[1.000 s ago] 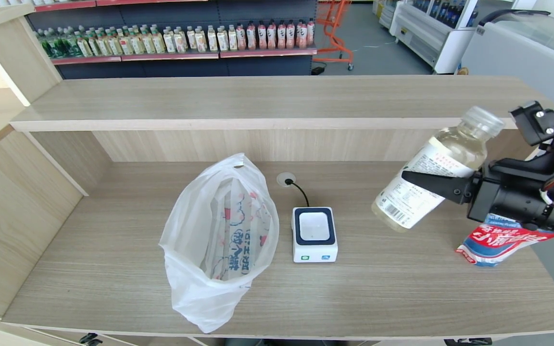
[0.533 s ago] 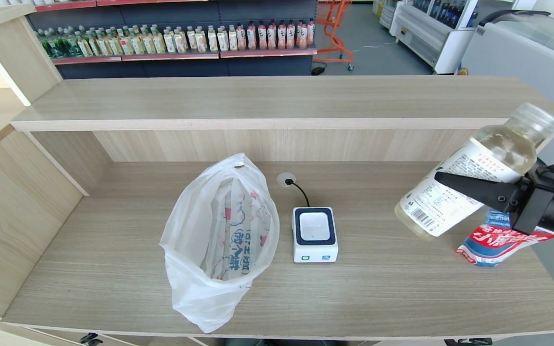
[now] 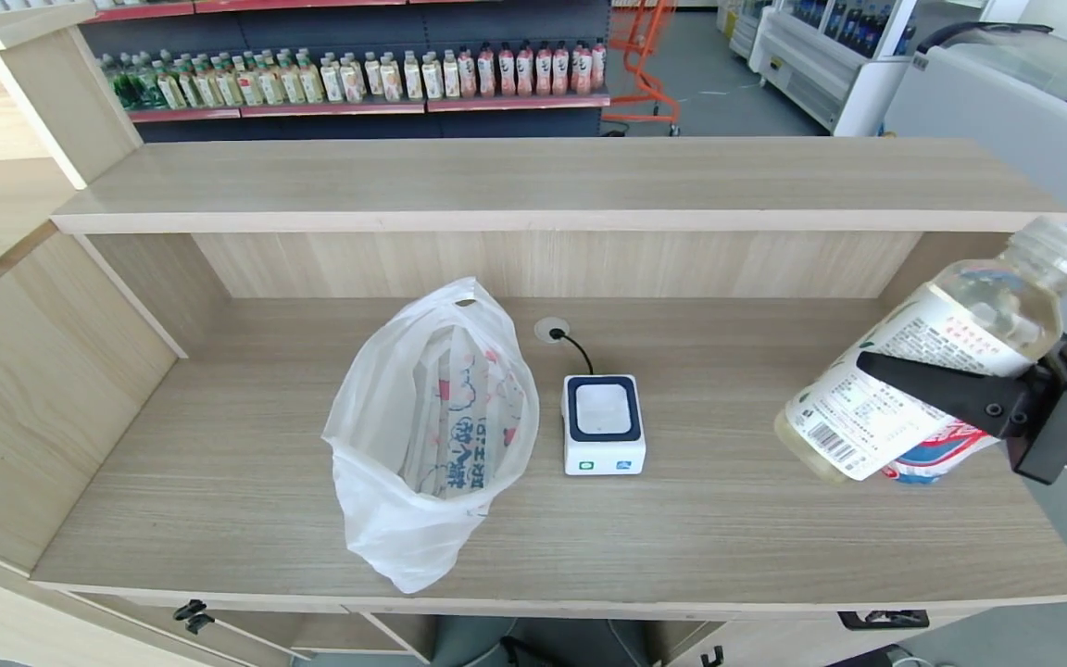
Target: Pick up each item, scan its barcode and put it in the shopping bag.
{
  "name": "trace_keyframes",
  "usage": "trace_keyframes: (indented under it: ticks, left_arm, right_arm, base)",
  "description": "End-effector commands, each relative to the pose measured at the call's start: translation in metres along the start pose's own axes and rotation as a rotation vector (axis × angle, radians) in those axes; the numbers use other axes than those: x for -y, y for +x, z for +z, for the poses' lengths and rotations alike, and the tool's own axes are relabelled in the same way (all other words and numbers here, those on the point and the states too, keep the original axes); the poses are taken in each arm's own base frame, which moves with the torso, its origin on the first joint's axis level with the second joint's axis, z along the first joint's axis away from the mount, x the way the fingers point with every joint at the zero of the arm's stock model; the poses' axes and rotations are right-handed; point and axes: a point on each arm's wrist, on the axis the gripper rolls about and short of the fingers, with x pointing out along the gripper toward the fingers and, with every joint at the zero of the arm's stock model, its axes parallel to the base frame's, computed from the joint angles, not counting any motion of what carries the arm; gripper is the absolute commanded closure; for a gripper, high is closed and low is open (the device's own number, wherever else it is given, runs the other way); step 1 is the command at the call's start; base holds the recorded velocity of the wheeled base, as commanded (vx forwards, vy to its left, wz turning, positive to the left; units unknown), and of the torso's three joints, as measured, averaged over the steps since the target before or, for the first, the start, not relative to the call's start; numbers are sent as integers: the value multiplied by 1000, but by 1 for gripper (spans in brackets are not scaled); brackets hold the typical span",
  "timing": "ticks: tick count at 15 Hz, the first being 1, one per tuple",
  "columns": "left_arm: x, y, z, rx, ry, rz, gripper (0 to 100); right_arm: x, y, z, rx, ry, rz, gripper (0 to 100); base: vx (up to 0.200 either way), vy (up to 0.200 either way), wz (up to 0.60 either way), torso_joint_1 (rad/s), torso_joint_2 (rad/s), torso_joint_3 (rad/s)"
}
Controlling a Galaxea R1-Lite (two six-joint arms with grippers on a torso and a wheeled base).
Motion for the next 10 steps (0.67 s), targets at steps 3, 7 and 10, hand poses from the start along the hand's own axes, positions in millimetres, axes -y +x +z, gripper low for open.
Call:
trace_keyframes:
  ticks: [3, 7, 10]
  left_arm:
    - [0, 0, 0, 1, -6, 0, 0]
    - [0, 0, 0, 1, -6, 0, 0]
    - [0, 0, 0, 1, -1, 0, 0]
  right_arm:
    - [0, 0, -1, 0, 53, 0, 100]
    - [8, 12, -14, -77, 113, 3, 100]
    - [24, 41, -27, -131, 146, -89, 100]
  base:
    - [0, 200, 0, 9, 7, -2]
    - [0, 200, 0, 4, 2, 1]
    - [0, 0, 0, 0, 0, 0]
